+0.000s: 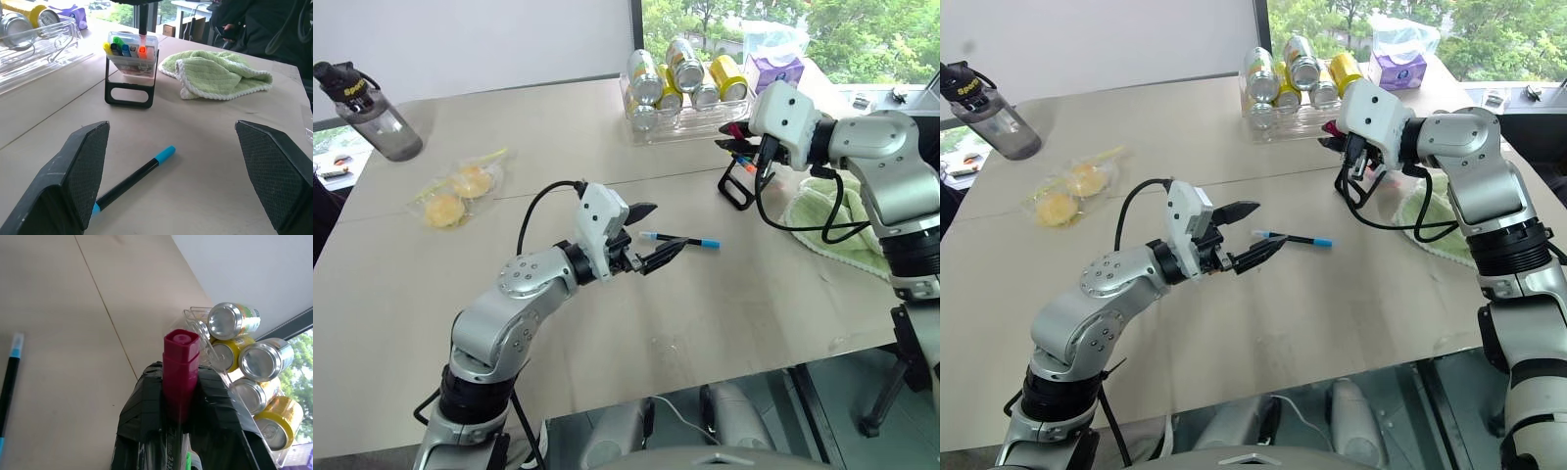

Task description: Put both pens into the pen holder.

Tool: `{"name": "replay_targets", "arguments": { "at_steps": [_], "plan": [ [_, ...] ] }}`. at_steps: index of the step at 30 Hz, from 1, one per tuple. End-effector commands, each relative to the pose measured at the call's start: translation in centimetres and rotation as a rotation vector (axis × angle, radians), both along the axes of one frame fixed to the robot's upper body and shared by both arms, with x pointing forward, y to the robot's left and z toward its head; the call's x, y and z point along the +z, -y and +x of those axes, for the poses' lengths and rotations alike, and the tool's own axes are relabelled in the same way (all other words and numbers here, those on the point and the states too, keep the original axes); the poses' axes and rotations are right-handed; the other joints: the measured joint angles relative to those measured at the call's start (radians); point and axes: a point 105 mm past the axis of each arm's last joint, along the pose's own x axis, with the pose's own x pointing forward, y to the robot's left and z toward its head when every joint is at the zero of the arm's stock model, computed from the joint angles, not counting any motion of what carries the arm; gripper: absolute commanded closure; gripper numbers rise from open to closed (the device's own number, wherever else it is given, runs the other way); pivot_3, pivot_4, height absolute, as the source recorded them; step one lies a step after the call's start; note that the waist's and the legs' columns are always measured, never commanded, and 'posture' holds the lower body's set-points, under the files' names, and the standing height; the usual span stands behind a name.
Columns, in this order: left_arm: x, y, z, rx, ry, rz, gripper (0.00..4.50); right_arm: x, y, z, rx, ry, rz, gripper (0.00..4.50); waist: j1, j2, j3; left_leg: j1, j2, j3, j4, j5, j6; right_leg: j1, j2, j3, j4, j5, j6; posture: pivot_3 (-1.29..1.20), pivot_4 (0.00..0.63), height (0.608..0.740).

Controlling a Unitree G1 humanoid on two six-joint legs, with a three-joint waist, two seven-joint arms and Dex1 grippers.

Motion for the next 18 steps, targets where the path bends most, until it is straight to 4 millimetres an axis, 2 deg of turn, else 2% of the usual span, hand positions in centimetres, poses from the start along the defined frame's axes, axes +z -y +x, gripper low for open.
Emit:
{"name": "replay_targets", "arguments": {
  "at_steps": [1,7,8,9,12,15,18],
  "plan": [
    [1.5,0.3,-0.6,-0.019,0.069,-0.025,0.27,1.3,0.0,0.3,0.000,0.080,-0.021,4.38,0.000,0.000,0.000,0.000,0.000,0.000,0.000,0.000,0.000,0.000,0.000,0.000,0.000,0.000,0.000,0.00,0.150,0.739],
    [1.3,0.0,-0.4,-0.004,0.073,-0.011,0.27,0.2,0.3,1.5,-0.019,0.070,-0.016,4.38,-0.002,0.000,0.000,0.000,0.000,0.001,0.000,0.000,0.000,0.000,0.000,0.001,0.000,0.000,0.000,0.00,0.150,0.739],
    [1.3,0.0,-0.4,-0.004,0.073,-0.012,0.20,0.1,0.4,1.6,-0.020,0.070,-0.016,3.35,-0.002,0.000,0.000,0.001,0.000,0.001,0.000,0.000,0.000,0.000,0.000,0.001,0.001,0.000,0.000,0.00,0.150,0.739],
    [1.3,0.1,-0.4,-0.003,0.074,-0.012,0.20,0.1,0.5,1.8,-0.027,0.081,-0.019,3.06,-0.002,0.000,0.000,0.000,0.000,0.001,0.000,0.000,0.000,0.000,0.000,0.001,0.001,0.000,0.000,0.00,0.150,0.739],
    [1.3,0.1,-0.5,-0.003,0.074,-0.011,0.20,0.1,0.7,2.3,-0.045,0.120,-0.028,1.55,-0.002,0.000,0.000,0.000,0.000,0.001,0.000,0.000,0.000,0.000,0.000,0.001,0.001,0.000,0.000,0.00,0.150,0.739],
    [1.3,0.0,-0.5,-0.003,0.073,-0.009,0.20,0.4,0.9,2.3,-0.039,0.116,-0.015,0.28,-0.003,0.000,0.000,0.000,0.000,0.001,0.000,0.000,0.000,0.000,0.000,0.000,0.001,0.000,0.000,0.00,0.150,0.739],
    [1.2,0.0,-0.4,-0.003,0.072,-0.005,0.20,1.1,1.1,2.1,-0.036,0.090,0.055,0.28,-0.003,0.000,0.000,0.000,0.000,0.001,0.000,0.000,0.000,0.000,0.000,0.001,0.001,0.000,0.000,0.00,0.150,0.739]
  ]
}}
